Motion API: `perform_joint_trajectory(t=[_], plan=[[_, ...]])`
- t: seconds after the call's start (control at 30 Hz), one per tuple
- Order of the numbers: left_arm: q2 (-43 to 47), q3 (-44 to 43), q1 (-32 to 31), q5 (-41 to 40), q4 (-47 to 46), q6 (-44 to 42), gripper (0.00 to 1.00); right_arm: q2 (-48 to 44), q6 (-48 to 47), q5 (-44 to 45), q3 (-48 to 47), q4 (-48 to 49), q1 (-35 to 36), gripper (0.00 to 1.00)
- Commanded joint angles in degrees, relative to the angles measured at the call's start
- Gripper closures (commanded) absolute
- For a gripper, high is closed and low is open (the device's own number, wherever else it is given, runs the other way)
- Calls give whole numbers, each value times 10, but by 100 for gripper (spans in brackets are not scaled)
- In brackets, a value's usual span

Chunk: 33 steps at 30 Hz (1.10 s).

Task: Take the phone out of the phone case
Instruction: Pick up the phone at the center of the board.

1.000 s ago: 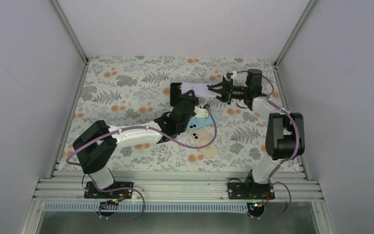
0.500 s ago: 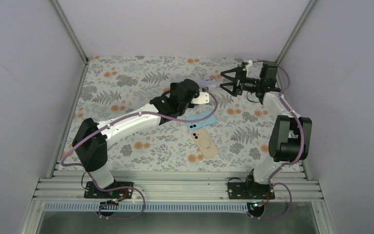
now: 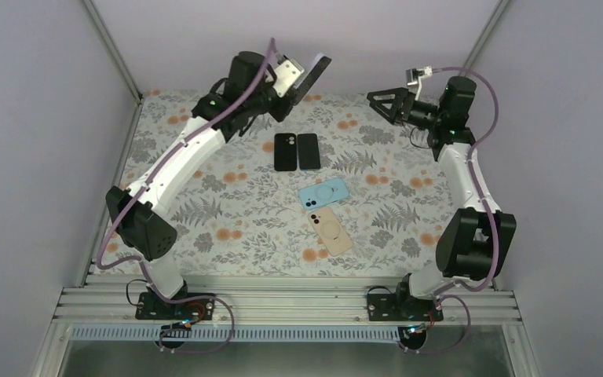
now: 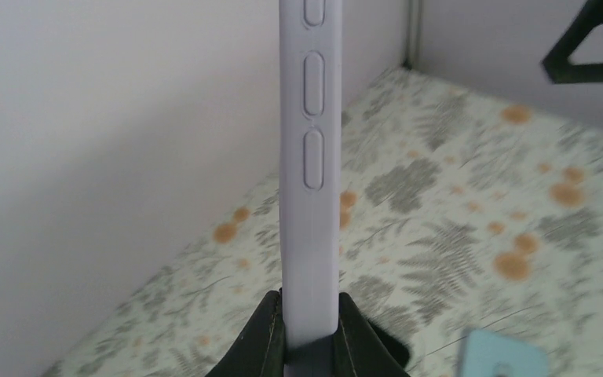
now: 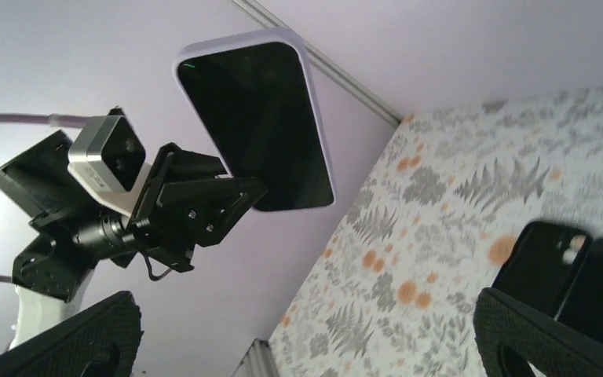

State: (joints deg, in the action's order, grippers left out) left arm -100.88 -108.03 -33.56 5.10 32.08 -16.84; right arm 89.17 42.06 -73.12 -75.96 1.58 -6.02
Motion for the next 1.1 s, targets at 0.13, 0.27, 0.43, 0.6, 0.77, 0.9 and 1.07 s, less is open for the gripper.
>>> perform_joint_trajectory(t=[0.13,0.27,0.43,0.6,0.77,0.9,1.07], plan=[[31,-3,78,338,-82,232,98,-19,-47,45,-58,42,22,1],[38,45,108,455,-181,350,98,-26,-41,63,-56,62,45,0],[42,114,114,566,-374,487,98,-29,-21,71,-53,76,71,0],[52,193,114,598,-546,621,98,-38,9,82,-36,99,94,2],[58,236,109,606,-613,663,98,-50,18,92,-23,120,127,8],[59,252,91,621,-646,671,98,-51,6,99,-20,110,146,14],[62,252,70,633,-639,650,98,-56,33,93,-2,130,148,32]])
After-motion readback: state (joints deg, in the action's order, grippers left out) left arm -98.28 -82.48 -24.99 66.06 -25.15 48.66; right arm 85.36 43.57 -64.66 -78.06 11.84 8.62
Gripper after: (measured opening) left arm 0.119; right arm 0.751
